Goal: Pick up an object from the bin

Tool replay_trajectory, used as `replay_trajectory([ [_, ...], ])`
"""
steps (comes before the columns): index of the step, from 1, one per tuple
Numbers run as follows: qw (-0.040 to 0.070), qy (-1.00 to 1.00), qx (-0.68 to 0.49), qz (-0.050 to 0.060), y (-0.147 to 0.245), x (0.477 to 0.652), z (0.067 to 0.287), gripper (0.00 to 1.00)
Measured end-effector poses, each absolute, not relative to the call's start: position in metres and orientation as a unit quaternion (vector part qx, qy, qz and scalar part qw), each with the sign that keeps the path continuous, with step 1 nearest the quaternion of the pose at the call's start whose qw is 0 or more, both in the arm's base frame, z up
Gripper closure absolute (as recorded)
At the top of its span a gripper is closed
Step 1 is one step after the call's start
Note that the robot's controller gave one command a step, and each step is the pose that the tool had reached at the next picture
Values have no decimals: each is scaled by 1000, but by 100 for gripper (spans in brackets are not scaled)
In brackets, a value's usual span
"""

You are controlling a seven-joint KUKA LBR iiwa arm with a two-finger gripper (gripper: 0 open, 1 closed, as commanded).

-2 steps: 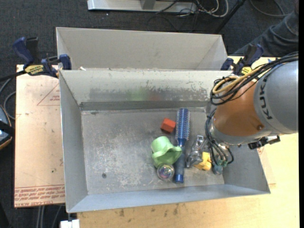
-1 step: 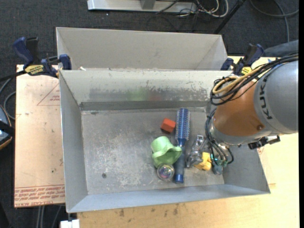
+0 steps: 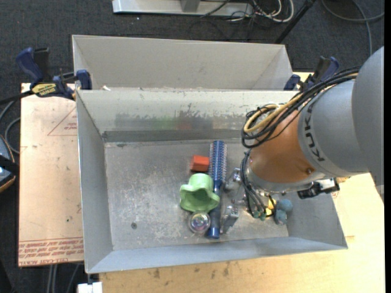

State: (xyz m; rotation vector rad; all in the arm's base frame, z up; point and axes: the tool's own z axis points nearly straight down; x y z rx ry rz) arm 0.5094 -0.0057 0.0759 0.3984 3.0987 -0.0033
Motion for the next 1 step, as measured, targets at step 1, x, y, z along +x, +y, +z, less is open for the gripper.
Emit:
replay_trajectory([
  [1,8,989,146,2,78,498,75,0],
])
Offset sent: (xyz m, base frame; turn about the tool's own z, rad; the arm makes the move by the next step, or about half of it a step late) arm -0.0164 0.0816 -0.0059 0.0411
